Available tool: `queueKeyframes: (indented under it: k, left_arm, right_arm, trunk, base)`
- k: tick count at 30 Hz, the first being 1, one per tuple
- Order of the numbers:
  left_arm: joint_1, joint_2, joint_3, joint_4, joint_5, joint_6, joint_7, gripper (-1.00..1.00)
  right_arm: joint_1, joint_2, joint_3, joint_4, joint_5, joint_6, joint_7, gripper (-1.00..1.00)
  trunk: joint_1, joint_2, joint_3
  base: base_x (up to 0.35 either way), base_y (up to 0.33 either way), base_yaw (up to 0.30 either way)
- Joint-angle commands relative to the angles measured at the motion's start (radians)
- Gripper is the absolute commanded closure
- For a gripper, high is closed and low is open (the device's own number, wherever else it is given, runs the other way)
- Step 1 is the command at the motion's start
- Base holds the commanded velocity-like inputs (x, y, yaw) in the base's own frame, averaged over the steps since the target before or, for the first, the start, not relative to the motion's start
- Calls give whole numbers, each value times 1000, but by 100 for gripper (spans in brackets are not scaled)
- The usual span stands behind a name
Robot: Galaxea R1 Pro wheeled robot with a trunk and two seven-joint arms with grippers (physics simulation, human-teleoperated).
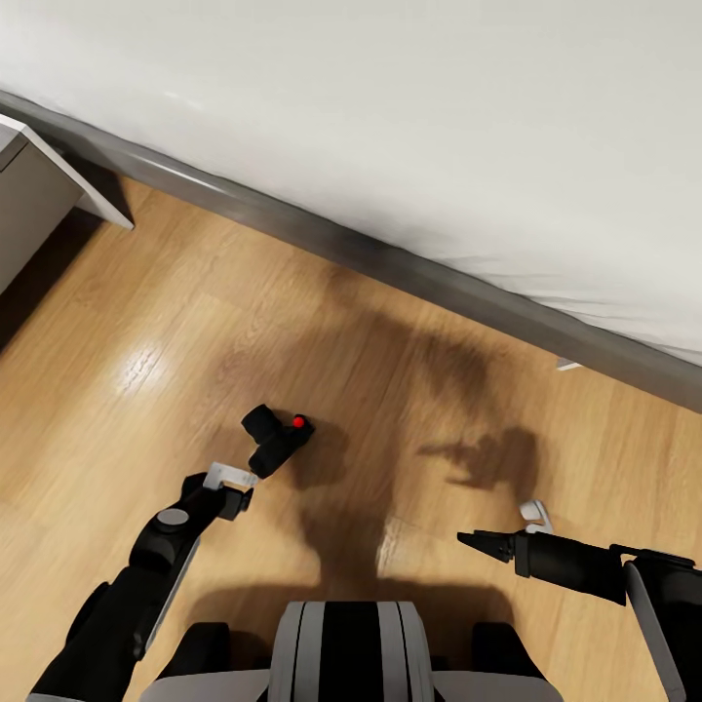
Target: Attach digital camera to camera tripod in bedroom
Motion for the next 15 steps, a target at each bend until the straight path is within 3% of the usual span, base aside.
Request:
queueKeyframes:
  k: [1, 9, 10, 15]
  left_arm:
    - [0, 2, 0, -3, -17, 4, -14, -100]
    - [-1, 9, 2, -14, -62, 3, -58, -100]
    - [-1, 11, 2, -16, -96, 3, -450, -100]
    - [-1, 24, 2, -24, -97, 4, -478, -100]
  right_arm:
    - [0, 0, 0, 0, -3, 6, 1, -100]
    - [0, 0, 0, 0, -3, 6, 0, -100]
    - [0, 0, 0, 0, -3, 6, 0, -100]
    - [0, 0, 0, 1, -3, 6, 0, -100]
  trunk:
    - [0, 0, 0]
    - [0, 0, 0]
    - [0, 0, 0]
    - [0, 0, 0]
  base:
    - [0, 0, 0]
    - [0, 0, 0]
    - [0, 0, 0]
    - [0, 0, 0]
